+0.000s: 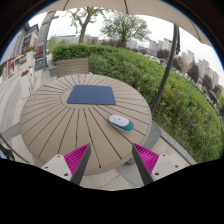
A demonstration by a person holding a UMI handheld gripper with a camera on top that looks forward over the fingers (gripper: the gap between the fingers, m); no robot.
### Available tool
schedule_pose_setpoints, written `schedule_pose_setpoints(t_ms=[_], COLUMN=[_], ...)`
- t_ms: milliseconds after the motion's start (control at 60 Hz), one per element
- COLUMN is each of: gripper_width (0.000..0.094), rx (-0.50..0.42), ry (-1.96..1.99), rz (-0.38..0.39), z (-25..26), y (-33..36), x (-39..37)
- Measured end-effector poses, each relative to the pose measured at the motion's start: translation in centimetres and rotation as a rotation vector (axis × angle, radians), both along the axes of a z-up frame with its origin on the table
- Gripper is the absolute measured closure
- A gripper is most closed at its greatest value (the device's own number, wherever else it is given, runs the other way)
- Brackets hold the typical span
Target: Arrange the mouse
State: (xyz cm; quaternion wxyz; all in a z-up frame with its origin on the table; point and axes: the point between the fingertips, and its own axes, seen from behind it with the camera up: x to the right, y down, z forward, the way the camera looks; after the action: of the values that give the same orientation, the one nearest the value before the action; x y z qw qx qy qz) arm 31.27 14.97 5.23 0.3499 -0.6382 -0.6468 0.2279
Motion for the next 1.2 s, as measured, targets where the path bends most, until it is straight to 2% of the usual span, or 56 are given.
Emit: schedule_pose_setpoints(t_ms=[100, 183, 383, 700, 917, 1067, 1100, 1117, 1150, 1167, 1200], gripper_width=[0.0077, 0.0078, 0.0079, 0.0082, 0.0085, 0.012, 0.0151, 0.0197, 0.0369, 0.0425, 0.0461], rx=[0.004, -0.007, -0.024, -0.066, -0.104, -0.142, -0.134, -0.129, -0.128, -0.127, -0.118], ry=[0.008, 0.024, 0.056, 0.043, 0.011, -0.014, -0.02, -0.022, -0.027, -0.03, -0.041], rz=[-0.053, -0.068, -0.063, 0.002, -0.021, -0.041, -0.036, -0.025, 0.004, 0.018, 0.026], z=[-0.7, -1.2, -3.2, -6.3, -6.7, -7.1, -7.1, -7.1, -7.1, -7.1, -6.9], y=[3.3, 4.9, 7.2, 8.3, 9.7, 9.6, 9.5, 9.3, 8.6, 8.4, 8.3], x=[-0.6, -1.6, -5.9, -13.4, -17.1, -17.5, -17.5, -17.5, -17.6, -17.6, -17.5])
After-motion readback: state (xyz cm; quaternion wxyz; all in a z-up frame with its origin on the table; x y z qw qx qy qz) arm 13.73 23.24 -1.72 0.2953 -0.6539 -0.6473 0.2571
